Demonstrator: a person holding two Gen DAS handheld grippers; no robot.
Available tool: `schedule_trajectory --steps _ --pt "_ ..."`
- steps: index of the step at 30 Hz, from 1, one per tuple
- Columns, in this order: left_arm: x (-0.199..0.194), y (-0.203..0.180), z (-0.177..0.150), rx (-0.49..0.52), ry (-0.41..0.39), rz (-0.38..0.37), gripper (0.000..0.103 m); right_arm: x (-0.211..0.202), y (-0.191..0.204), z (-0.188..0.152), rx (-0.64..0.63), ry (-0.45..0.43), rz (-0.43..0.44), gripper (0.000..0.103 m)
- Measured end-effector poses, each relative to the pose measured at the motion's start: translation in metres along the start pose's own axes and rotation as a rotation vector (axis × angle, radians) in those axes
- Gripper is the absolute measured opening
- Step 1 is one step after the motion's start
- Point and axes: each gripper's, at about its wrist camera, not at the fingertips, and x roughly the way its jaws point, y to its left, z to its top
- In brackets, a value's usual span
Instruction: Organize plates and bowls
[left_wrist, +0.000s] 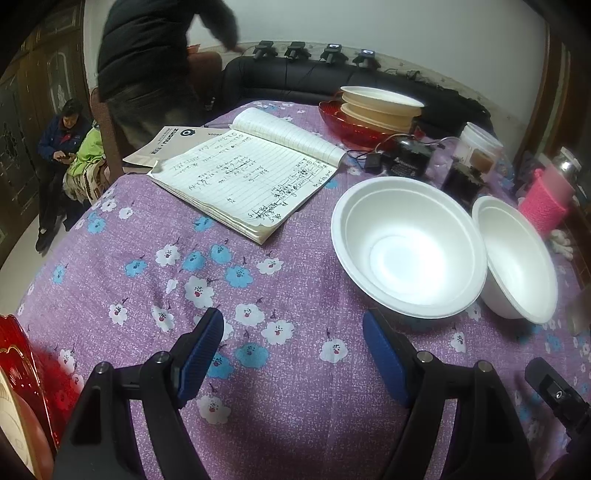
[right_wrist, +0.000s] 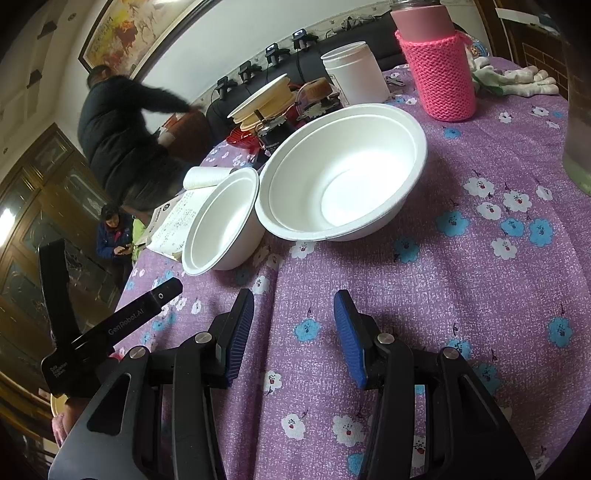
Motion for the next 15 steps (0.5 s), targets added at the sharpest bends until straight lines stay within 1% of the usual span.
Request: schedule_trajectory --steps 15 --pt "0.0014 0.0000 -0.0007 0.006 0.009 -0.004 0.078 0.0027 -0.0003 -0.0008 0.002 0.012 -0.001 0.045"
